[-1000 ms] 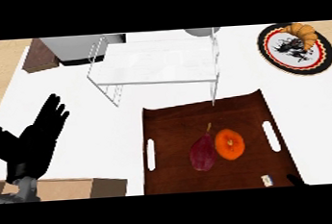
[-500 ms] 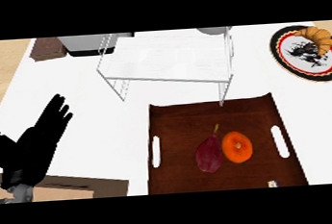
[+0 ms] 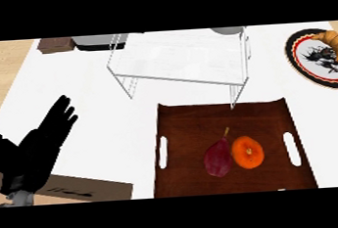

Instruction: Pick the squash from the tray and place it in the tiered shelf

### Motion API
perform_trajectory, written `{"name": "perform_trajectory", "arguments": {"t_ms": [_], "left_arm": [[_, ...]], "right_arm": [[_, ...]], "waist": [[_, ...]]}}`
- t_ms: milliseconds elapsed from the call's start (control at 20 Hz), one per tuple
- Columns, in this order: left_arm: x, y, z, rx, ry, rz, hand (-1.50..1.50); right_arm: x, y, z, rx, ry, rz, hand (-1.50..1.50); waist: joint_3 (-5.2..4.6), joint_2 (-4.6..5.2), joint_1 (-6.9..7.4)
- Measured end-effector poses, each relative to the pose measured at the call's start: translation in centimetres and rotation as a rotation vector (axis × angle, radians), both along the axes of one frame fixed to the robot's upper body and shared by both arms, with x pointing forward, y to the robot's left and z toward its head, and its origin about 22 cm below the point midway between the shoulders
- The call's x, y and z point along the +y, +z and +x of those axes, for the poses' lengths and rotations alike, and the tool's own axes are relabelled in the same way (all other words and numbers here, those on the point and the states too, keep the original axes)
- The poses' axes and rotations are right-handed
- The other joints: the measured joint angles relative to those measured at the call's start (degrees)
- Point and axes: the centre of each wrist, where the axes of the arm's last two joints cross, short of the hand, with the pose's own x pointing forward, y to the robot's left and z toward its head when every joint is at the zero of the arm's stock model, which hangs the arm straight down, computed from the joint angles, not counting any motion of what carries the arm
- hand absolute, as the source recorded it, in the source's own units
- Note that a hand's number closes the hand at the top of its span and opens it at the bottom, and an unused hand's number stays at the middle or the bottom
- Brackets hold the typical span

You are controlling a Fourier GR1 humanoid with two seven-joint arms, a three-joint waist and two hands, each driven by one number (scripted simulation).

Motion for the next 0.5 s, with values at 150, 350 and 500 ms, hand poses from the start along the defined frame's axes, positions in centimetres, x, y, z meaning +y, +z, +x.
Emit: {"name": "perform_trajectory", "arguments": {"t_ms": [150,350,500], "left_arm": [[-0.2,0.1,0.2,0.006,-0.012,0.007,0.00],[-0.3,0.1,0.3,0.016,-0.021,0.013,0.00],[-0.3,0.1,0.4,0.021,-0.018,0.017,0.00]], "right_arm": [[0.5,0.4,0.9,0.070,-0.004,-0.003,-1.50],[1.4,0.8,2.0,0.145,0.010,-0.024,-1.50],[2.5,0.9,2.9,0.187,0.021,-0.032,-1.50]], "waist": [[-0.12,0.14,0.62],[-0.22,-0.05,0.99],[-0.23,-0.14,1.07]]}}
